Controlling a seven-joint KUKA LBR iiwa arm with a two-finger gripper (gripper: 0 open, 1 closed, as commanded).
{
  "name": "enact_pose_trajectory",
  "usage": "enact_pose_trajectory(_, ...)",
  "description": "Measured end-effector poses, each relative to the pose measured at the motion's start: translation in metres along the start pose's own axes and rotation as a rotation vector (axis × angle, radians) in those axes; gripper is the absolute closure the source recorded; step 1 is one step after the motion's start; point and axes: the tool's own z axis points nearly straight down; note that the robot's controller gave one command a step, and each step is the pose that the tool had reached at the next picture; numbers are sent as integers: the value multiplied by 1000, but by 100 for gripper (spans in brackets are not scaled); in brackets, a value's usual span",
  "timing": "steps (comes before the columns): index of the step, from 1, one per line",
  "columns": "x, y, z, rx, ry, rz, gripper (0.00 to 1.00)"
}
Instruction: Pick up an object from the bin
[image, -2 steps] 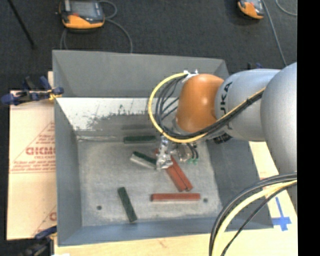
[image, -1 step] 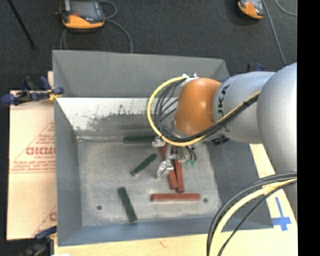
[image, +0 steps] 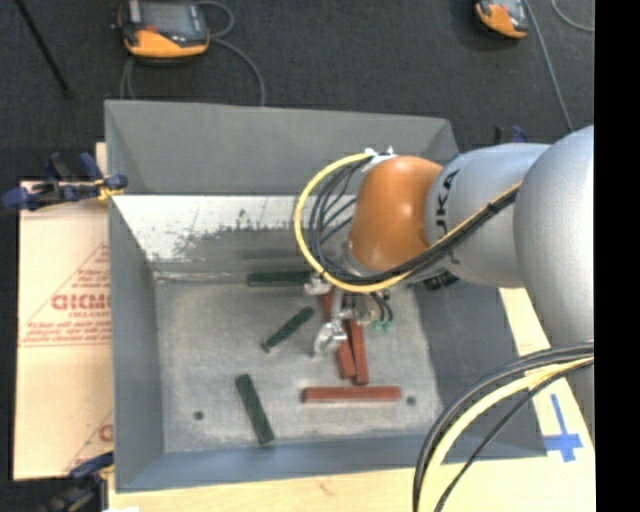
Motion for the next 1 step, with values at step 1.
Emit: enact_pose_trajectory(1, 0, 2, 0, 1, 0, -25, 0)
